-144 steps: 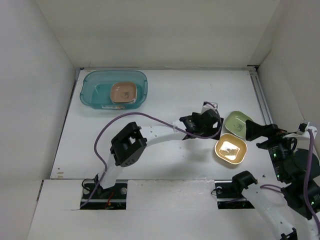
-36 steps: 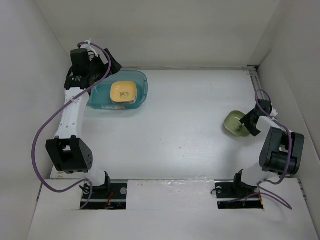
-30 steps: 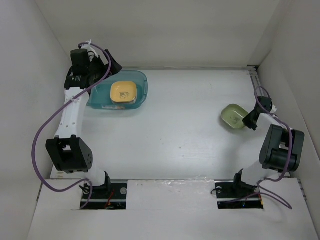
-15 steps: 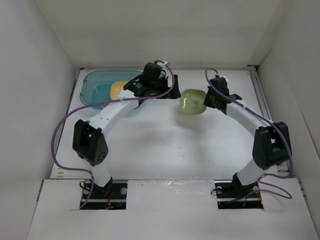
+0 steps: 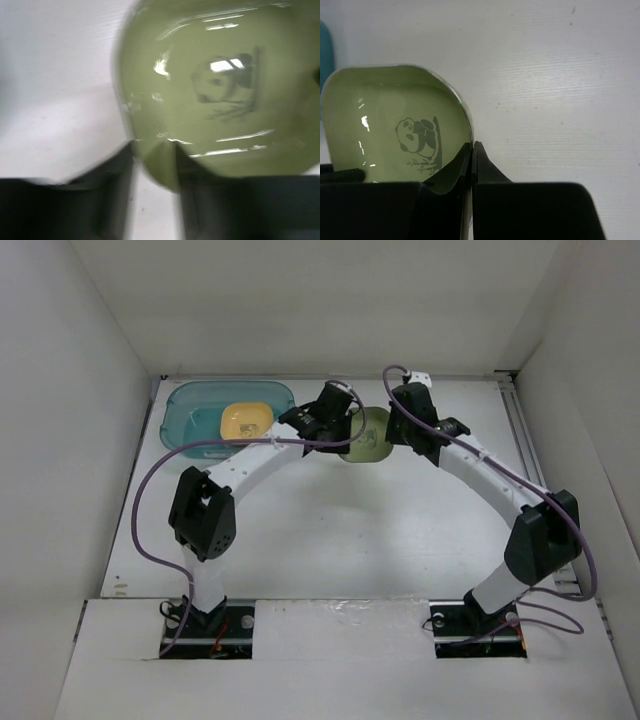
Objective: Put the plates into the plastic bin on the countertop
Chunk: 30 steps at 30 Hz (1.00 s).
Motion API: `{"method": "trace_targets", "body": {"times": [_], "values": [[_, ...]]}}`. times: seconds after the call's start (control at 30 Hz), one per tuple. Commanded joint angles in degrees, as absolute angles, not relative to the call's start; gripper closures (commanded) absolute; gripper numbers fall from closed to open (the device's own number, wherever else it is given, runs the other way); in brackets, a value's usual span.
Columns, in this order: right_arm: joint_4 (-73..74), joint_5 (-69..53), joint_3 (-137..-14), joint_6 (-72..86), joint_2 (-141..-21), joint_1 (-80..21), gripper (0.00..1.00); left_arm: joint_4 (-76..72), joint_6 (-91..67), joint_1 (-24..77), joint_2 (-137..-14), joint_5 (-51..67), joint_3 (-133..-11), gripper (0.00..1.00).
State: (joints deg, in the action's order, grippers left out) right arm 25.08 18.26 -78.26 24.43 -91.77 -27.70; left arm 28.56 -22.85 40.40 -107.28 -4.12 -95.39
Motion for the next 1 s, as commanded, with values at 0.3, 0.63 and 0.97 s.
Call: {"method": "trace_targets", "body": {"times": [0.3,0.63,0.97], "values": [[15.32,7.48,-71.55,21.36,-85.08,-24.18,0.71,29.27,-19.87,37.19,-104.25,-10.65,-101.07,1.0],[10.11,-4.13,-70.75,21.36,-90.7,-17.75,0.49,22.86,-16.27,18.56,-96.86,-1.85,-95.8,1.0],[9.05,-6.86,-68.73,19.6,-92.63,-16.0,0.48,19.34,-9.57,2.12,-101.95,6.05,-93.61,1.0]]}}
